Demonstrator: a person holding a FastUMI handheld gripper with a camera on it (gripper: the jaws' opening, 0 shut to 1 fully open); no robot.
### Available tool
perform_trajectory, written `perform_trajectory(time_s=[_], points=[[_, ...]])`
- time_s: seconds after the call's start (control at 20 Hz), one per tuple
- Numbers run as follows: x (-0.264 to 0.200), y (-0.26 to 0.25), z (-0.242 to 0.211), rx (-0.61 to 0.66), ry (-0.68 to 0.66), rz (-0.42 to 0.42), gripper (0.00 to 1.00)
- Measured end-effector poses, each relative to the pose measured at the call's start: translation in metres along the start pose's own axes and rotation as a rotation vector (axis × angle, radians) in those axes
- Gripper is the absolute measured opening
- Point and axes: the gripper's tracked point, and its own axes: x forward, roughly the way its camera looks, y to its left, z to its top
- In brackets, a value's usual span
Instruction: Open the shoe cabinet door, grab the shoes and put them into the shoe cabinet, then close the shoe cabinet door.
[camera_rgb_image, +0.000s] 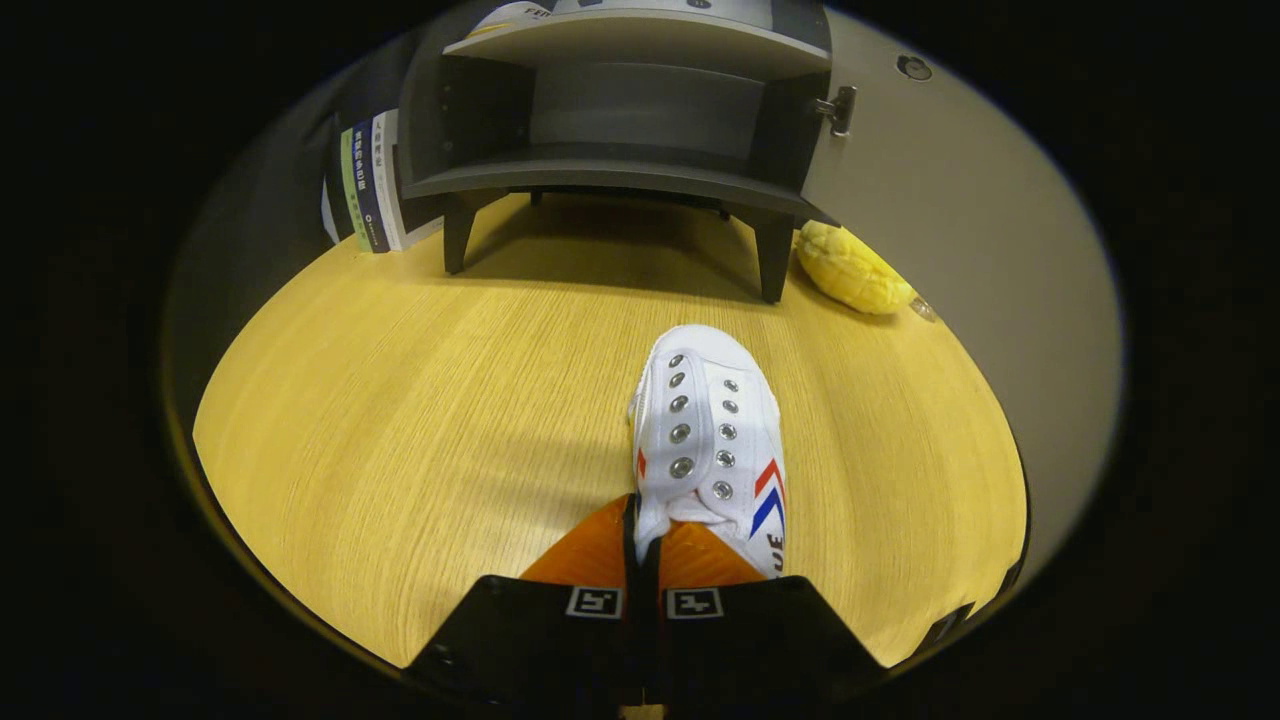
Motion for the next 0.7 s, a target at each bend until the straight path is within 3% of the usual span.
perform_trajectory(time_s=[0.7], points=[[-0.031,-0.013,0.035,0.062,-0.12,-0.023,0.02]])
